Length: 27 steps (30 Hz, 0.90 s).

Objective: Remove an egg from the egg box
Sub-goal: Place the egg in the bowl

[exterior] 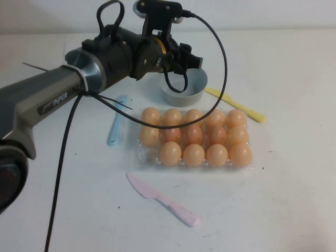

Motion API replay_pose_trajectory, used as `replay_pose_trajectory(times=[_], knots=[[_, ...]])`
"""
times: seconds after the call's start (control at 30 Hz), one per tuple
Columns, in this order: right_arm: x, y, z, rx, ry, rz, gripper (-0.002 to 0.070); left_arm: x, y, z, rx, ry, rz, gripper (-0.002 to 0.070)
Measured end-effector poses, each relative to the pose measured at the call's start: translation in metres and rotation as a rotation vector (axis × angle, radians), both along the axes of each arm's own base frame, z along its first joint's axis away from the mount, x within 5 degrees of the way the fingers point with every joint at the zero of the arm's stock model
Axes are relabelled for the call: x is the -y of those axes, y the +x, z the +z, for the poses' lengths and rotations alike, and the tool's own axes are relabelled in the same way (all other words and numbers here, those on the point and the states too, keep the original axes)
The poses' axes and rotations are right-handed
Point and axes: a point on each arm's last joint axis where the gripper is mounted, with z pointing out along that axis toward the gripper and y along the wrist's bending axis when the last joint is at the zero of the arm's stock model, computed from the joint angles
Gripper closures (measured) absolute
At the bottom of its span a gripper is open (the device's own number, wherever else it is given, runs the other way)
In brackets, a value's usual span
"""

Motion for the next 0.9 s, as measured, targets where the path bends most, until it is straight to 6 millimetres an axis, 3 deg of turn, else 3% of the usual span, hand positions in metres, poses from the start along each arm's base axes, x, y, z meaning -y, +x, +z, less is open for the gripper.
replay_pose_trajectory(times=[0.2,0.6,0.9], knots=[[0.0,0.0,0.0,0.0,0.0,0.0,0.0696,-0.004,0.015,-0.024,-0.053,-0.006,0.045,0.0346],[0.0,0.0,0.0,0.0,0.0,0.0,0.0696,-0.003,0.039,-0.048,-0.093,-0.025,0.097,0.0346],[0.0,0.0,0.0,0.0,0.0,0.0,0.0696,-0.004,0.046,-0.068,-0.154,0.012,0.116,0.0344]])
